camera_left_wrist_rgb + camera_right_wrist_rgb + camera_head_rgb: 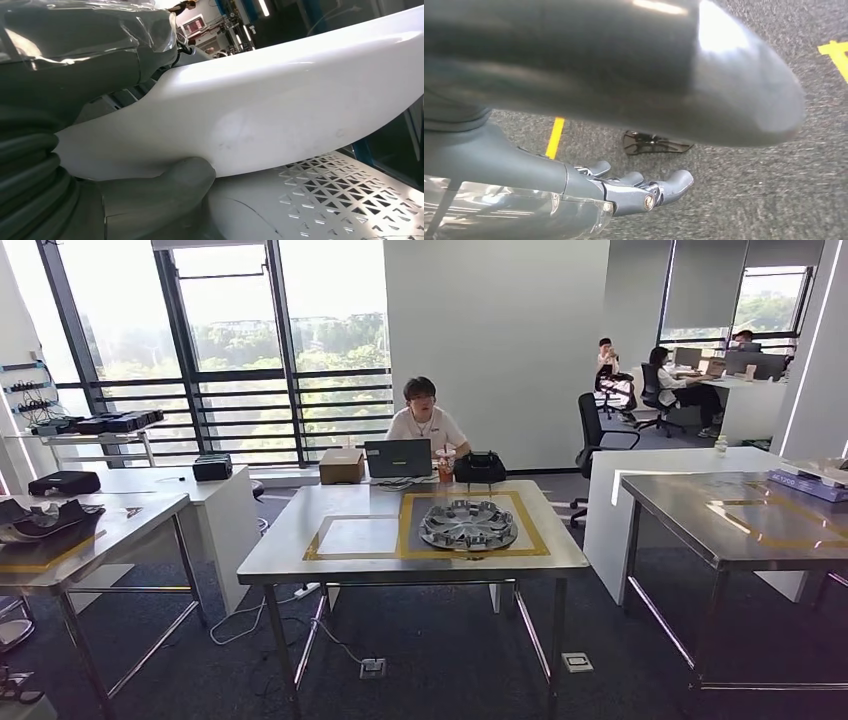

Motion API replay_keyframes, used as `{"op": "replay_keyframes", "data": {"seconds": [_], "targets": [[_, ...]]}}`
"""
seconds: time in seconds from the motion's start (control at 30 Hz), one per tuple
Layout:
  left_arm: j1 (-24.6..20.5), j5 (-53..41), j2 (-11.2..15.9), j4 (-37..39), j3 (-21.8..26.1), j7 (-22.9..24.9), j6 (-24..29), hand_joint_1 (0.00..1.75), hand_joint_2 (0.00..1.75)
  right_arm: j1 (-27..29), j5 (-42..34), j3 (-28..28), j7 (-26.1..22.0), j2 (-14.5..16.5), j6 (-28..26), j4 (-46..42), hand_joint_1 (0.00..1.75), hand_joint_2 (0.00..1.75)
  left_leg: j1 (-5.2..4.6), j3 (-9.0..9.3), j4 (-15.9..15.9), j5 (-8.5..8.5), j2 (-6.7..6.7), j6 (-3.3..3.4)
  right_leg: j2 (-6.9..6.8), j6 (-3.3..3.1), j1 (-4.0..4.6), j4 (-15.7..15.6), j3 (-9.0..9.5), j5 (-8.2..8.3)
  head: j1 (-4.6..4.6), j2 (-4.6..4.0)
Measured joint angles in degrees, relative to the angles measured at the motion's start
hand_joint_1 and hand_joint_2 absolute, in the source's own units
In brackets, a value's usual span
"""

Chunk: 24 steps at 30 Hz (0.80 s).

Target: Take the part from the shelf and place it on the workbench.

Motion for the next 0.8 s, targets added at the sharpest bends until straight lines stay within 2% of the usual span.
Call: {"op": "replay_keyframes", "data": {"seconds": [0.03,0.07,0.1,0.13,0.17,0.2,0.23,0.27,0.3,0.37,0.4,0.43,0.5,0.53,0.57,0.6,0.67,0.7,0.73,0.8], "targets": [[0.04,-0.01,0.07,0.00,0.04,0.00,0.00,1.75,1.75,0.02,-0.02,0.07,-0.03,-0.01,0.02,0.00,0.00,0.00,0.01,-1.87,1.40,-1.46,0.00,-0.03,0.11,-0.08,0.14,0.00,0.57,-0.50,-0.06,-0.01],[0.07,-0.01,0.13,0.00,0.07,0.00,0.01,1.75,1.75,0.04,-0.05,0.16,-0.04,-0.01,0.02,0.01,0.00,0.00,-0.03,-2.81,1.00,-1.66,0.00,0.12,0.21,-0.13,0.33,-0.01,1.27,-1.03,-0.12,-0.01],[0.08,-0.01,0.18,-0.01,0.09,0.00,0.02,1.75,1.75,0.05,-0.14,0.27,-0.05,0.00,0.02,0.01,0.00,0.00,-0.12,-2.83,-1.14,-0.27,0.00,0.48,0.30,-0.18,0.59,-0.03,2.05,-1.53,-0.14,-0.02],[0.08,-0.04,0.22,-0.02,0.11,0.00,0.06,1.75,1.75,0.05,-0.25,0.38,-0.05,0.02,0.02,0.01,0.00,0.00,-0.36,-2.10,-4.69,2.59,0.00,1.18,0.37,-0.22,0.85,-0.07,2.85,-2.03,-0.19,-0.02],[0.09,-0.08,0.24,-0.05,0.15,0.00,0.10,1.75,1.75,0.02,-0.36,0.51,-0.05,0.16,0.02,0.01,0.00,0.00,-0.83,-1.14,-8.67,6.05,-0.14,2.16,0.47,-0.23,1.08,-0.09,3.58,-2.47,-0.17,-0.03],[0.12,-0.14,0.26,-0.08,0.19,-0.01,0.15,1.75,1.75,-0.06,-0.46,0.61,-0.03,0.27,0.02,0.01,0.00,0.00,-1.30,-0.31,-11.74,8.65,-0.51,3.10,0.61,-0.15,1.27,-0.15,4.07,-2.85,-0.16,-0.04],[0.14,-0.22,0.29,-0.12,0.25,-0.02,0.18,1.75,1.75,-0.17,-0.52,0.70,-0.02,0.38,0.01,0.01,0.00,0.00,-1.70,0.25,-13.72,10.37,-0.91,3.87,0.74,0.00,1.38,-0.21,4.35,-3.20,-0.14,-0.05],[0.17,-0.28,0.30,-0.17,0.31,-0.03,0.19,1.75,1.75,-0.28,-0.57,0.77,0.01,0.49,0.01,0.00,0.00,0.00,-1.98,0.46,-14.46,11.03,-1.31,4.31,0.89,0.21,1.45,-0.27,4.49,-3.48,-0.10,-0.06],[0.18,-0.33,0.31,-0.24,0.36,-0.05,0.20,1.75,1.75,-0.40,-0.60,0.81,0.03,0.46,0.00,0.00,0.00,0.00,-2.00,0.75,-14.60,10.95,-1.56,4.45,0.96,0.46,1.55,-0.45,4.56,-3.71,-0.12,-0.07],[0.20,-0.36,0.22,-0.46,0.49,-0.07,0.21,1.75,1.75,-0.43,-0.64,0.85,0.05,0.41,0.00,0.00,0.00,0.00,-1.65,1.87,-15.73,11.48,-1.46,4.40,0.80,0.75,1.64,0.08,4.45,-4.32,-0.09,-0.05],[0.20,-0.35,0.18,-0.55,0.54,-0.10,0.22,1.75,1.75,-0.43,-0.66,0.87,0.07,0.34,0.00,0.01,0.00,0.00,-1.48,2.52,-16.33,11.63,-1.40,4.38,0.69,0.80,1.66,1.48,3.78,-5.01,-0.07,-0.04],[0.22,-0.36,0.14,-0.60,0.57,-0.12,0.22,1.75,1.75,-0.40,-0.68,0.88,0.08,0.23,-0.01,0.01,0.00,0.00,-1.32,2.97,-16.79,11.68,-1.33,4.34,0.57,0.78,1.60,4.17,2.28,-6.08,0.02,-0.03],[0.31,-0.39,0.11,-0.57,0.54,-0.15,0.22,1.75,1.75,-0.43,-0.80,0.89,0.08,0.09,-0.05,0.01,0.00,0.00,-1.36,3.25,-16.86,11.29,-1.30,4.40,0.53,0.91,1.44,11.78,-2.52,-8.49,0.13,-0.03],[0.39,-0.42,0.10,-0.55,0.51,-0.15,0.22,1.75,1.75,-0.42,-0.84,0.90,0.09,0.04,-0.07,0.01,0.00,0.00,-1.36,3.32,-16.80,11.03,-1.32,4.36,0.51,1.20,1.33,14.75,-4.72,-9.03,0.19,-0.03],[0.47,-0.43,0.10,-0.53,0.49,-0.15,0.22,1.75,1.75,-0.38,-0.89,0.94,0.11,0.04,-0.09,0.01,0.00,0.00,-1.35,3.45,-16.70,10.76,-1.37,4.28,0.50,1.69,1.17,15.76,-5.93,-8.66,0.22,-0.03],[0.53,-0.44,0.09,-0.51,0.48,-0.15,0.22,1.75,1.75,-0.34,-0.92,0.99,0.15,0.02,-0.12,0.01,0.00,0.00,-1.32,3.64,-16.53,10.44,-1.45,4.15,0.46,2.33,0.95,14.46,-5.89,-7.37,0.27,-0.03],[0.62,-0.45,0.09,-0.48,0.48,-0.16,0.22,1.75,1.75,-0.33,-1.02,1.13,0.21,-0.10,-0.18,0.01,0.00,0.00,-1.17,4.11,-15.85,9.52,-1.58,3.64,0.31,3.50,0.48,7.17,-3.07,-3.43,0.33,-0.03],[0.62,-0.45,0.10,-0.48,0.48,-0.16,0.22,1.75,1.75,-0.37,-1.12,1.20,0.24,-0.10,-0.22,0.01,0.00,0.00,-1.23,4.20,-15.34,8.95,-1.60,3.27,0.25,3.71,0.40,3.95,-1.63,-1.90,0.36,-0.03],[0.63,-0.44,0.08,-0.49,0.50,-0.17,0.22,1.75,1.75,-0.44,-1.25,1.26,0.28,-0.13,-0.27,0.01,0.00,0.00,-1.25,4.21,-14.82,8.40,-1.62,2.92,0.27,3.37,0.47,1.93,-0.60,-1.01,0.39,-0.03],[0.64,-0.37,0.05,-0.52,0.57,-0.20,0.21,1.75,1.75,-0.47,-1.63,1.40,0.48,-0.09,-0.35,0.01,0.00,0.00,-1.38,4.13,-14.20,7.63,-1.64,2.42,0.38,2.06,0.74,1.29,-0.05,-0.95,0.31,-0.03]]}}
